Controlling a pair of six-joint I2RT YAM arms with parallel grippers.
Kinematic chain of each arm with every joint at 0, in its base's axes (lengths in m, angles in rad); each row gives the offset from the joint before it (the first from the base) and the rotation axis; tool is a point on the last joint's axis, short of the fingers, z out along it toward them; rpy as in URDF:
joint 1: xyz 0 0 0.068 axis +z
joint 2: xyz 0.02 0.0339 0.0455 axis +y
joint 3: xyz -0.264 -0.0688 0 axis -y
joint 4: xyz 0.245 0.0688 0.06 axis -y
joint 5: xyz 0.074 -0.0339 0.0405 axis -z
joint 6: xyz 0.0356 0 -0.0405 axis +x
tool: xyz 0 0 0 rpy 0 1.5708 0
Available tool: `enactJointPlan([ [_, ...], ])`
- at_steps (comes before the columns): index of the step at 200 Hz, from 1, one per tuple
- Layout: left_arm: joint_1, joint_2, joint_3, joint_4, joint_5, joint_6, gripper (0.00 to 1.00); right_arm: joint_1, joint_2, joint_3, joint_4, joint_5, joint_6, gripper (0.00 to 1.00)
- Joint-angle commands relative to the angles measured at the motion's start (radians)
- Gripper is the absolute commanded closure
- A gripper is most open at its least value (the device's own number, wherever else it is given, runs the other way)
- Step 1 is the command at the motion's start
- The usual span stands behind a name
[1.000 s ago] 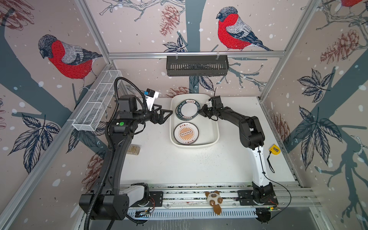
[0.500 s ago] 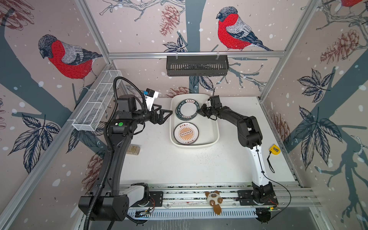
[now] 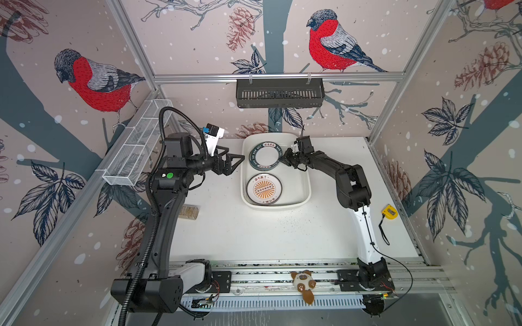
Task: Place the plates into the plastic bin on the countertop
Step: Place the plate in the plastic bin.
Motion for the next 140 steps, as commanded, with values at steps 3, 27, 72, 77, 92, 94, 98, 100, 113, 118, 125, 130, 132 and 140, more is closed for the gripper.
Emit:
enactJointPlan([
  [3,0.000,-0.005,0.011,-0.002,0.015,0.008,0.07,0.002,0.002,-0.002,0.021,-0.002,0.003,0.93],
  [27,0.002,-0.006,0.016,-0.001,0.021,0.006,0.07,0.003,-0.001,-0.014,0.030,-0.001,0.005,0.91],
  [72,0.001,-0.007,0.022,-0.005,0.016,0.009,0.07,0.007,-0.007,-0.014,0.017,0.004,-0.003,0.88],
  [77,0.000,-0.007,0.023,-0.006,0.016,0.009,0.07,0.006,-0.006,-0.014,0.015,0.006,-0.003,0.87],
  [92,0.000,-0.007,0.023,-0.004,0.016,0.009,0.07,0.006,-0.005,-0.012,0.013,0.007,-0.003,0.86],
  [94,0.000,-0.007,0.023,-0.004,0.016,0.009,0.07,0.006,-0.004,-0.012,0.012,0.008,-0.003,0.86],
  [98,0.001,-0.008,0.022,-0.004,0.016,0.009,0.07,0.007,-0.005,-0.012,0.010,0.008,-0.005,0.85],
  [100,0.000,-0.009,0.022,-0.003,0.016,0.009,0.07,0.006,-0.005,-0.012,0.009,0.008,-0.004,0.85],
  [113,0.000,-0.008,0.022,-0.003,0.015,0.011,0.07,0.008,-0.008,-0.013,0.007,0.009,-0.004,0.82],
  [118,0.000,-0.009,0.023,-0.003,0.014,0.011,0.07,0.007,-0.009,-0.014,0.005,0.009,-0.004,0.80],
  [125,0.000,-0.010,0.023,-0.004,0.014,0.011,0.07,0.007,-0.012,-0.014,0.006,0.011,-0.004,0.78],
  [130,0.000,-0.011,0.023,-0.003,0.014,0.011,0.07,0.007,-0.015,-0.016,0.007,0.012,-0.003,0.77],
  [132,0.001,-0.011,0.021,-0.004,0.014,0.011,0.07,0.007,-0.015,-0.017,0.007,0.012,-0.002,0.77],
  [140,0.000,-0.011,0.022,-0.004,0.014,0.011,0.07,0.006,-0.017,-0.018,0.007,0.014,-0.002,0.75],
])
